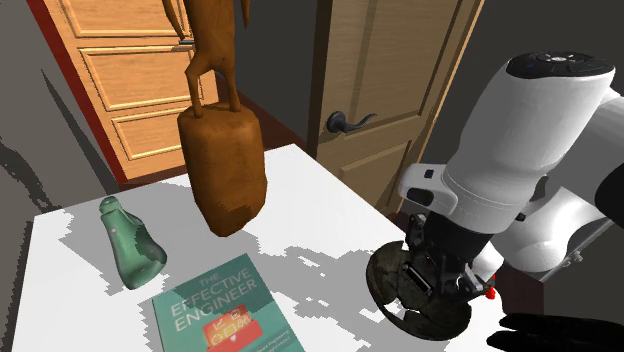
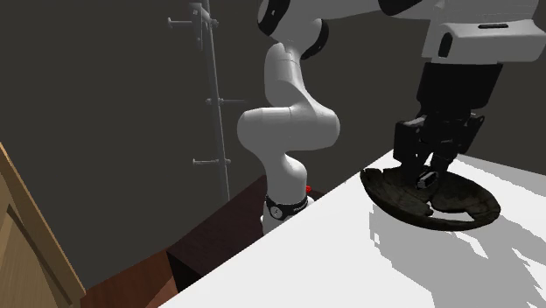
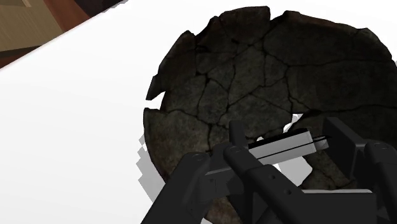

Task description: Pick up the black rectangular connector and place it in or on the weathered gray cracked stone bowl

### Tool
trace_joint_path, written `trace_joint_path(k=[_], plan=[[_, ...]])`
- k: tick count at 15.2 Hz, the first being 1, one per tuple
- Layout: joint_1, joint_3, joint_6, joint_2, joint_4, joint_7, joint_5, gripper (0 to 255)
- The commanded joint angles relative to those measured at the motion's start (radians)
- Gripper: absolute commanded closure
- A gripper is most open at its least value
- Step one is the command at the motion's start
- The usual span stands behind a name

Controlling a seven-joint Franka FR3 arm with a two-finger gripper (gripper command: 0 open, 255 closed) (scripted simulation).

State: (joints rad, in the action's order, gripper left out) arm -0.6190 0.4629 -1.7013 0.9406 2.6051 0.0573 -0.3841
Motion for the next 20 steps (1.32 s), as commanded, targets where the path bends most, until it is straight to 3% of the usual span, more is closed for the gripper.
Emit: trace_joint_path(k=[1, 2, 3, 8, 12, 20], plan=[[0.0, 0.0, 0.0, 0.0, 0.0, 0.0, 0.0, 255], [0.0, 0.0, 0.0, 0.0, 0.0, 0.0, 0.0, 255], [0.0, 0.0, 0.0, 0.0, 0.0, 0.0, 0.0, 0], [0.0, 0.0, 0.0, 0.0, 0.0, 0.0, 0.0, 0], [0.018, -0.04, 0.113, -0.017, -0.13, -0.008, 0.039, 0], [0.018, -0.04, 0.113, -0.017, -0.13, -0.008, 0.039, 0]])
